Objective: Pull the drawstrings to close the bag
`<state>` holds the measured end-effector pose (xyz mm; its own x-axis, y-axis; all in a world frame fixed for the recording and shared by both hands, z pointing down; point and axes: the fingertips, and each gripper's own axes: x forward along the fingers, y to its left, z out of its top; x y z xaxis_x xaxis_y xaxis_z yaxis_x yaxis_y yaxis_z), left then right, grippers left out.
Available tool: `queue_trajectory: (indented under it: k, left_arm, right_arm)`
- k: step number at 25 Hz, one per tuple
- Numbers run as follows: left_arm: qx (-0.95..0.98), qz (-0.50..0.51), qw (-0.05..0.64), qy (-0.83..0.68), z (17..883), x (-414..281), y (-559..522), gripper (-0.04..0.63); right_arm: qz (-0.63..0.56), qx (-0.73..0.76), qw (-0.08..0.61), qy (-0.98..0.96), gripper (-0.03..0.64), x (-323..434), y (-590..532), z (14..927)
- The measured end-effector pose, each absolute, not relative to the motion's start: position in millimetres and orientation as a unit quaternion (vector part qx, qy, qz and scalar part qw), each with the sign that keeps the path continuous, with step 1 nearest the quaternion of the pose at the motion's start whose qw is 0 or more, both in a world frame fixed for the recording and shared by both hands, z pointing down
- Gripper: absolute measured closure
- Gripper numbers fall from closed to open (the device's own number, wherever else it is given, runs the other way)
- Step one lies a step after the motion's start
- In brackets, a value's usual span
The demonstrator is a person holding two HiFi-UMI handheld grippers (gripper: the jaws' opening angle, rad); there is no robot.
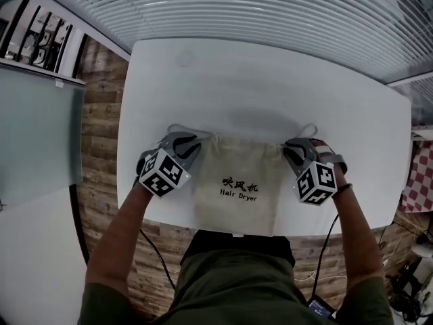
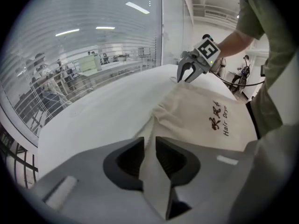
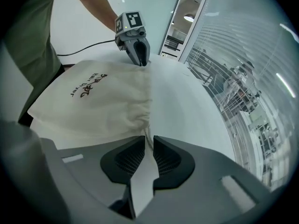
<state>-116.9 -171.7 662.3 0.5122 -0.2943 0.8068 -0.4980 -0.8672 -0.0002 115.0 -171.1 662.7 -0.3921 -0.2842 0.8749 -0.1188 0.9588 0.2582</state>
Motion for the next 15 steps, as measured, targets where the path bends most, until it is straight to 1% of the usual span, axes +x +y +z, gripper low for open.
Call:
queue_trajectory:
  k: [5, 6, 7, 10, 12, 15]
  left_arm:
    - [0.865, 0.429, 0.133, -0.224, 664, -120, -175, 0.549]
    - [0.863, 0.433, 0.135, -0.224, 664, -121, -177, 0.549]
    - [0.86, 0.439, 0.134, -0.222, 664, -122, -178, 0.548]
    - [0.852, 0.468, 0.113, -0.205, 664, -120, -178, 0.549]
    - [0.847, 0.488, 0.09, -0.193, 665, -120, -175, 0.571]
    - [0.84, 0.508, 0.063, -0.181, 667, -120, -172, 0.577]
  right_arm:
    - [-0.073, 0.122, 0.539, -0.83, 0.563, 117, -172, 667]
    - [-0.07, 0.124, 0.538, -0.831, 0.584, 117, -172, 667]
    - [-0.066, 0.126, 0.537, -0.832, 0.592, 118, -171, 668]
    - [-0.054, 0.135, 0.532, -0.834, 0.595, 118, -170, 666]
    - [-0.052, 0.141, 0.529, -0.835, 0.597, 117, -170, 662]
    - [-0.051, 0.151, 0.525, -0.836, 0.597, 116, -169, 657]
